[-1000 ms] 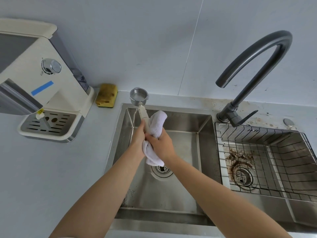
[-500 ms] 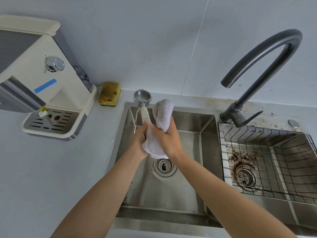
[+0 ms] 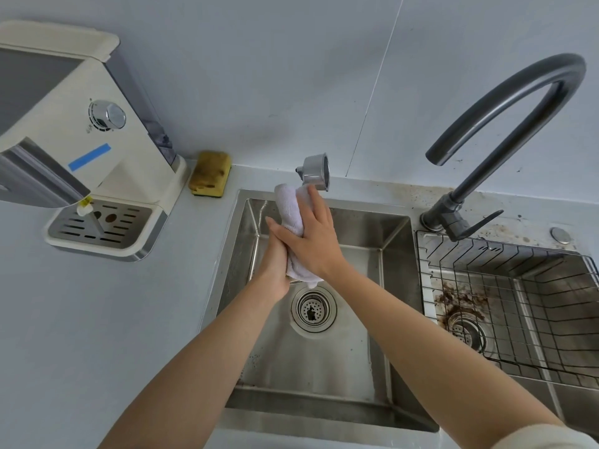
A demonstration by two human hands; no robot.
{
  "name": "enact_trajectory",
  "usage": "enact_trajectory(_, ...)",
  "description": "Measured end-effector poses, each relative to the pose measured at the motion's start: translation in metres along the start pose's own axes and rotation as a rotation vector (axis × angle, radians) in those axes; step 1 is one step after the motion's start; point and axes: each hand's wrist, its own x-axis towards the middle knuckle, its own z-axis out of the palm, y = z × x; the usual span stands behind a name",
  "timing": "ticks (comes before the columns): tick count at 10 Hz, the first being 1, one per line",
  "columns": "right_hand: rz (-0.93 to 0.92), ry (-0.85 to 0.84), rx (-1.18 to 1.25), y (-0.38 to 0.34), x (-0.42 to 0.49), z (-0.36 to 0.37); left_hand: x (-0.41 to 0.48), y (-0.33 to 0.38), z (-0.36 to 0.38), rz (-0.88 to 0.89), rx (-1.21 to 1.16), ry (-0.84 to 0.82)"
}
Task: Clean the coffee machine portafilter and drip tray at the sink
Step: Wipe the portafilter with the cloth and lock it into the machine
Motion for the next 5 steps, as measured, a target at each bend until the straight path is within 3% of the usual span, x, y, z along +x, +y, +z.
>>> enact_trajectory(1,-0.035,-0.046,-0.031,0.001,-0.003,0.001,0.003,-0.001,-0.004,-0.028,-0.194,-0.024)
enact_trajectory(2,-0.027,-0.08,0.005,0.003,-0.008,0.002,0.007,-0.006,-0.005,0.013,-0.388,-0.16)
enact_trajectory(5,-0.136,-0.031,0.186,0.019,-0.033,0.01,0.016,-0.01,-0.018,-0.108,-0.444,-0.228)
